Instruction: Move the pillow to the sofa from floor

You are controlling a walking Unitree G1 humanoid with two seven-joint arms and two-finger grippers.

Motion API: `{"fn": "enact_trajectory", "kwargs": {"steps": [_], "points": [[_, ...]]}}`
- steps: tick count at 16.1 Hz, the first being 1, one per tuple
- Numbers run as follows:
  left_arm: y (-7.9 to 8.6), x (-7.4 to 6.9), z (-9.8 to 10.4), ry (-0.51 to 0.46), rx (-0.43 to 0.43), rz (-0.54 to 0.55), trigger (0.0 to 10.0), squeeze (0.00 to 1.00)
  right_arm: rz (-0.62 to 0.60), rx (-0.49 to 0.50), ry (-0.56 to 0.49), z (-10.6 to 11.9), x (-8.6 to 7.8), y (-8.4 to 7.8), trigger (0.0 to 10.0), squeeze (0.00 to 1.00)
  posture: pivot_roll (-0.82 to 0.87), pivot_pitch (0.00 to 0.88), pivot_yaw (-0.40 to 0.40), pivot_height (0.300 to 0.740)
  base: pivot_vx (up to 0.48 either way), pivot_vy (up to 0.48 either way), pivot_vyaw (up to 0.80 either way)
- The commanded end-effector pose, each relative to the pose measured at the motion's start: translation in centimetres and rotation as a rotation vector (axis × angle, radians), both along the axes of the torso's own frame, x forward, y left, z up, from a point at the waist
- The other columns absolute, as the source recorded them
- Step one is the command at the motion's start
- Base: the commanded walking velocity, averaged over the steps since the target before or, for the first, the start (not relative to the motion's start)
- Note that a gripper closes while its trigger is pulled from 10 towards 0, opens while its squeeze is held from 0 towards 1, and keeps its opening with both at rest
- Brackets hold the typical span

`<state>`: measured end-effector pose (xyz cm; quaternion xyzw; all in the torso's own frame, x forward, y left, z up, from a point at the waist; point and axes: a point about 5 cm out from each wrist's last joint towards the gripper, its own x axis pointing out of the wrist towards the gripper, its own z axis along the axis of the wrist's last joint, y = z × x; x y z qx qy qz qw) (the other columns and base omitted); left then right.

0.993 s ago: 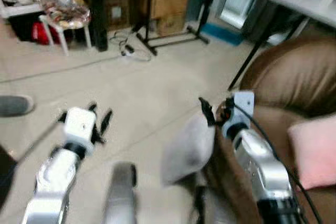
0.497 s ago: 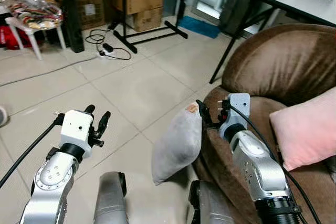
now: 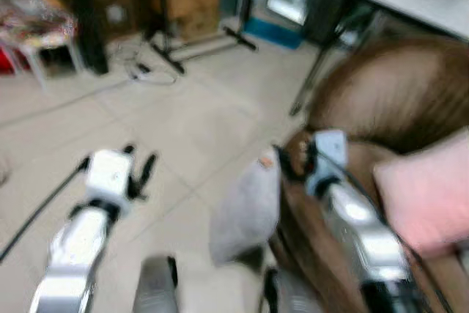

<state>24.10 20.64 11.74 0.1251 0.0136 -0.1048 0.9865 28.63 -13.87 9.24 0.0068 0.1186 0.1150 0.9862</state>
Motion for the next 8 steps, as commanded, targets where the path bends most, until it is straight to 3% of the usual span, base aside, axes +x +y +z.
{"fn": "enact_trajectory", "kwargs": {"steps": [1, 5, 8], "points": [[0.58, -0.28, -0.15, 0.013, 0.003, 0.013, 10.0, 0.00, 0.024, 0.018, -0.026, 0.65, 0.26, 0.89, 10.0, 0.00, 0.10, 0.000, -0.142, 0.576, 0.319, 0.000, 0.80], [0.51, -0.28, -0.24, 0.018, 0.013, 0.010, 10.0, 0.00, 0.015, 0.034, -0.012, 0.35, 0.20, 0.65, 10.0, 0.00, 0.10, 0.000, -0.141, 0.576, 0.287, 0.000, 0.00], [0.54, -0.22, -0.35, 0.017, 0.039, 0.021, 10.0, 0.00, 0.014, 0.034, 0.000, 0.18, 0.16, 0.65, 10.0, 0.00, 0.10, 0.000, -0.141, 0.561, 0.000, 0.000, 0.00]]}}
